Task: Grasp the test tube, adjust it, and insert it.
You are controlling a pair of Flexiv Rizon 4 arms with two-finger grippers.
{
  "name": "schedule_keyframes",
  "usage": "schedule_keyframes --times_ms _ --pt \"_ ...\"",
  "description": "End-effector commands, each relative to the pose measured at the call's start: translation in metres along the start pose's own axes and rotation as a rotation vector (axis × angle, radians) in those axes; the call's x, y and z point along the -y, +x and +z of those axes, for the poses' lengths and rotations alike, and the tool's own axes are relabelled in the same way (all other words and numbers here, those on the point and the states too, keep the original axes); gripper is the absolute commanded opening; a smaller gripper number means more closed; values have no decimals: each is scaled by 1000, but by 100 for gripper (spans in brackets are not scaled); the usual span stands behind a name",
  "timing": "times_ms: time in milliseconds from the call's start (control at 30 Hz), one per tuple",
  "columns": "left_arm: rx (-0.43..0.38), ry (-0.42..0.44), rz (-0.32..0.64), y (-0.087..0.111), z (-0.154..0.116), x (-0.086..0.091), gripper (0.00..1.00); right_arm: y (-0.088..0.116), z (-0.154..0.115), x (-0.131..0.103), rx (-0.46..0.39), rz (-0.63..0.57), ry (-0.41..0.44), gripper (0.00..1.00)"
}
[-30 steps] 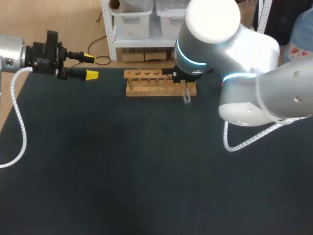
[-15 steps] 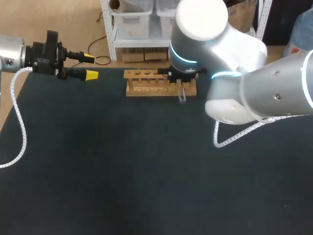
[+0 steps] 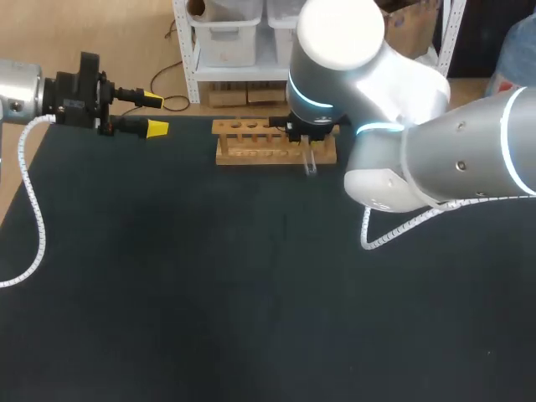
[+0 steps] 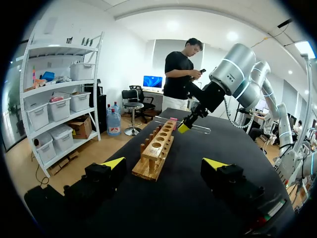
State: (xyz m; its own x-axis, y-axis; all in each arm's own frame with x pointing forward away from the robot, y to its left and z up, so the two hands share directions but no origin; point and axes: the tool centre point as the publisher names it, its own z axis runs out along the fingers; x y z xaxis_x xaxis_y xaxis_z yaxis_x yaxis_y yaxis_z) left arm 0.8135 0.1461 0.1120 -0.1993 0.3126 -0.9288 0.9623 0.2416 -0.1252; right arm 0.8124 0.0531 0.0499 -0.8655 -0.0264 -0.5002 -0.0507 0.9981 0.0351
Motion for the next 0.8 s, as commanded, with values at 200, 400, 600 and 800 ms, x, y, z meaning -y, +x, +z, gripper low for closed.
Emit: schedule_keyframes --times_ms 200,400,600,800 --pt "3 -1 3 1 0 0 100 2 8 -1 -25 -6 -11 0" --pt "3 -1 3 1 0 0 100 3 13 -2 -40 -7 -21 0" --pt "3 -1 3 1 0 0 100 6 19 -3 -60 -10 -30 0" --pt "3 -1 3 1 0 0 100 8 22 -3 -75 -13 -38 0"
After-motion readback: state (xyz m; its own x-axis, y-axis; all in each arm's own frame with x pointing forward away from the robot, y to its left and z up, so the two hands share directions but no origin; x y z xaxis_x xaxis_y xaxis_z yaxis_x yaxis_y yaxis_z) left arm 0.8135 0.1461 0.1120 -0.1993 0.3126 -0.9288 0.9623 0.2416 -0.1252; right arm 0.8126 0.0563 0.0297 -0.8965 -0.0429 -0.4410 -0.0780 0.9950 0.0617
